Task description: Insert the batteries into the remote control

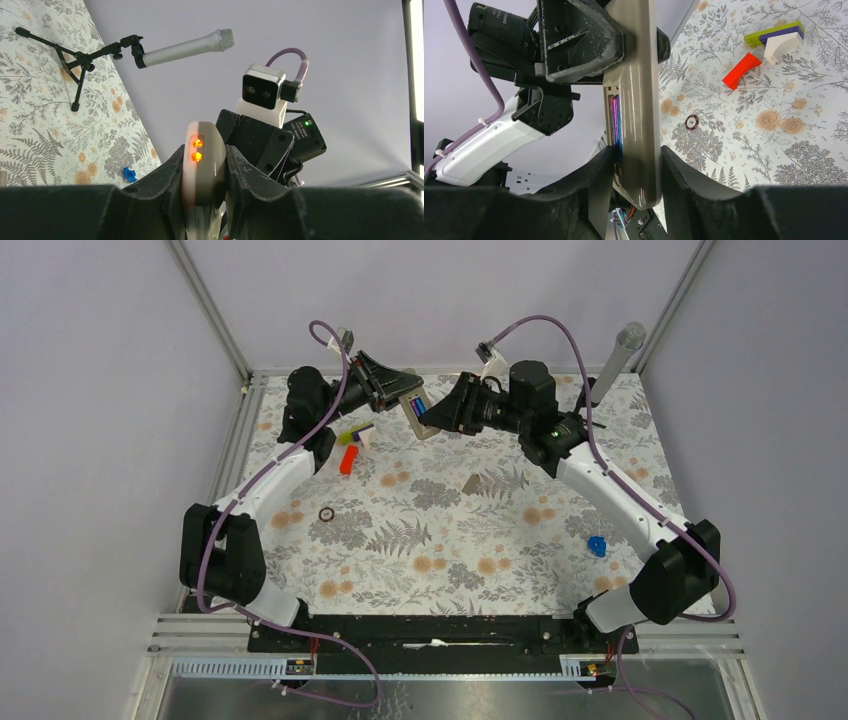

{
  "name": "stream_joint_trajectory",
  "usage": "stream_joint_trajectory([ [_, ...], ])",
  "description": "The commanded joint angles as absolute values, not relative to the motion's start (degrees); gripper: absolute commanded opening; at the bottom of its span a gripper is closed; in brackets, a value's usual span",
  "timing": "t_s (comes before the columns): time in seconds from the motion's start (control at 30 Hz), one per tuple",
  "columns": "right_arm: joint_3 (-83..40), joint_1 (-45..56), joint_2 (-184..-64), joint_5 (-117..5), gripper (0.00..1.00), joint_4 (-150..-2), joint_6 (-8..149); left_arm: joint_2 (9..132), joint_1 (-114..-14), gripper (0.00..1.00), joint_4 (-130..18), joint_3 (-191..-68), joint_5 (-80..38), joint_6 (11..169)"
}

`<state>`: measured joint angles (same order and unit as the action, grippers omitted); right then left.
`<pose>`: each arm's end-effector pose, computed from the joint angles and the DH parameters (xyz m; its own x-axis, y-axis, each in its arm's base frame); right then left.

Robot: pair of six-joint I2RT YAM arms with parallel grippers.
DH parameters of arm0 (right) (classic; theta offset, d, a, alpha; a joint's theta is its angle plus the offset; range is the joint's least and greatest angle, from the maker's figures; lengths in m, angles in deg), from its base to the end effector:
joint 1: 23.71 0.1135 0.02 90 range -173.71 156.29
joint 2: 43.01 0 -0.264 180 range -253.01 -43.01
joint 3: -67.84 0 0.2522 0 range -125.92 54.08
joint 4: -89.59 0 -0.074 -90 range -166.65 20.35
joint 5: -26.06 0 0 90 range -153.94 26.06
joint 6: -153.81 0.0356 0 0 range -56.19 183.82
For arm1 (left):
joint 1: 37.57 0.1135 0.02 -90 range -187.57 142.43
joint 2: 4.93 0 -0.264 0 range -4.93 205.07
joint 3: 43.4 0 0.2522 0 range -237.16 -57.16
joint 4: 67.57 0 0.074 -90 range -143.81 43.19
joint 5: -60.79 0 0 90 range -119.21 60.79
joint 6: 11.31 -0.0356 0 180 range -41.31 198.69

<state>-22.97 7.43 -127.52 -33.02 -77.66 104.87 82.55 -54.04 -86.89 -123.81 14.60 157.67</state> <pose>0.2895 0.1963 0.3922 -0.6510 0.2651 -0.7113 -0.6009 0.3927 0.6962 0.3345 -0.1246 0.3674 -0.7987 -0.5025 -0.3310 0.3628 0.0366 -0.9311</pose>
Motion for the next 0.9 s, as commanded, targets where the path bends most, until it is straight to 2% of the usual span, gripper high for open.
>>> stream_joint_trajectory([
  [0.0,-24.0,7.3,-128.6,-35.5,0.44,-74.7,103.8,79.9,-54.0,0.0,-93.5,-125.5,15.4,159.4],
  [0.07,-23.6,7.3,-128.3,-35.1,0.51,-75.6,104.6,79.9,-54.0,0.0,-93.5,-125.5,15.5,159.1],
  [0.2,-23.1,7.1,-126.5,-35.0,0.77,-77.8,104.9,79.6,-53.8,0.0,-91.5,-125.5,15.4,157.0],
  [0.43,-21.3,5.1,-122.7,-35.9,0.98,-78.5,102.6,78.4,-52.1,0.0,-85.3,-125.3,14.6,151.1],
  [0.5,-19.8,5.0,-121.2,-40.2,1.0,-77.3,100.1,77.4,-51.3,0.0,-80.9,-125.0,13.5,147.5],
  [0.63,-19.4,5.0,-122.7,-54.5,0.97,-65.6,95.9,74.9,-49.2,0.0,-66.7,-124.7,7.4,137.3],
  [0.87,-22.4,5.9,-136.2,-72.8,0.9,-45.1,99.8,71.2,-47.1,0.0,-58.7,-121.8,0.7,131.2],
])
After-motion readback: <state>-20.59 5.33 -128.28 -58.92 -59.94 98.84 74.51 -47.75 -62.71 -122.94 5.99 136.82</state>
